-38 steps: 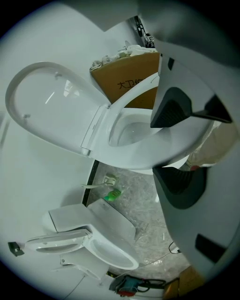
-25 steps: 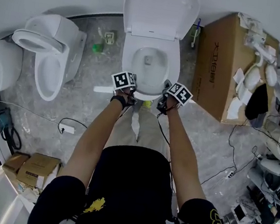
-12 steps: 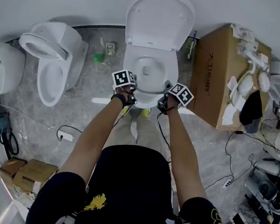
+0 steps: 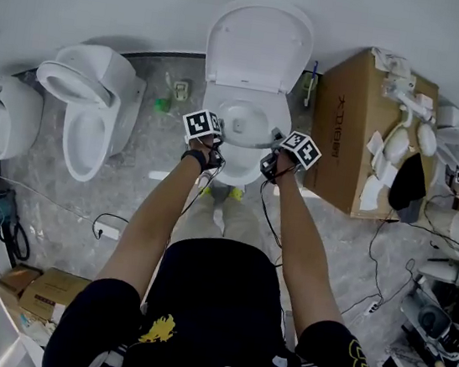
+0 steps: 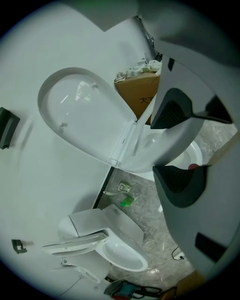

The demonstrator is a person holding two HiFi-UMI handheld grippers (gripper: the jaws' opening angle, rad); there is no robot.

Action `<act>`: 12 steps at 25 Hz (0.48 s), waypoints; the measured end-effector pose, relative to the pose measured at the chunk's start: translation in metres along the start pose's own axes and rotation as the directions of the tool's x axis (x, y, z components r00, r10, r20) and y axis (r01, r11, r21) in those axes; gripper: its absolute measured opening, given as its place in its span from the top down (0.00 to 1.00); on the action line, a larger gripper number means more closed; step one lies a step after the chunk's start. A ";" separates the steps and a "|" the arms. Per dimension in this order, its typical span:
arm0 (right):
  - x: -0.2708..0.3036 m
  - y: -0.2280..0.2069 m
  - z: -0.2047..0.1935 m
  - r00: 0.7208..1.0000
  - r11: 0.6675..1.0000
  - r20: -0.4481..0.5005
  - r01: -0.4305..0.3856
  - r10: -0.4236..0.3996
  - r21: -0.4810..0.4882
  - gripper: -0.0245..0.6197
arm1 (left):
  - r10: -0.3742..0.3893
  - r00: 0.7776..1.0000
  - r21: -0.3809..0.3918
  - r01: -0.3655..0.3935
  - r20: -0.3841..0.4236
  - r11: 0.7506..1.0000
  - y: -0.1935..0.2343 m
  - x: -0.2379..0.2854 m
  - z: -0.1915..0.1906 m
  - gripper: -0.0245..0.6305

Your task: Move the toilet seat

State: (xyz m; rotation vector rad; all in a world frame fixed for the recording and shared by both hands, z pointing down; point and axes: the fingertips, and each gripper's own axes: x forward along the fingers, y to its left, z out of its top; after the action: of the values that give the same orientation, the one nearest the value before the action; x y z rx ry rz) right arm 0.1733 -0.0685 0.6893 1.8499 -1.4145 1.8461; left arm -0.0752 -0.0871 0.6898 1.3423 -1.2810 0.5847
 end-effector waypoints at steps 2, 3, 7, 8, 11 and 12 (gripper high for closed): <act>-0.001 0.006 0.007 1.000 1.000 -0.007 -0.013 0.013 0.004 0.55 | -0.003 1.000 0.009 0.002 0.011 1.000 -0.004 -0.003 0.009 0.56; -0.002 0.009 0.009 1.000 1.000 -0.008 -0.019 0.019 0.008 0.55 | -0.003 1.000 0.027 0.002 0.016 1.000 -0.007 -0.005 0.013 0.57; -0.005 0.019 0.018 0.999 0.998 0.000 -0.054 0.054 0.029 0.55 | -0.011 0.999 0.087 0.008 0.035 0.996 -0.014 -0.012 0.027 0.61; -0.006 0.023 0.020 0.998 0.997 0.003 -0.067 0.067 0.034 0.54 | -0.019 0.999 0.079 0.015 0.043 0.997 -0.015 -0.014 0.030 0.61; -0.007 0.033 0.028 0.994 0.993 0.016 -0.108 0.108 0.048 0.53 | -0.047 0.996 0.055 0.043 0.072 0.998 -0.019 -0.018 0.041 0.62; -0.008 0.035 0.031 0.993 0.991 0.021 -0.121 0.120 0.052 0.52 | -0.055 0.995 0.048 0.051 0.084 0.998 -0.020 -0.019 0.044 0.62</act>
State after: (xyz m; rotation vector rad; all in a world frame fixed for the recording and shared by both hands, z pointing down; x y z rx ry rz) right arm 0.1715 -0.1050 0.6592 1.8476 -1.5293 1.9459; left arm -0.0773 -0.1256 0.6550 1.4481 -1.3030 0.5278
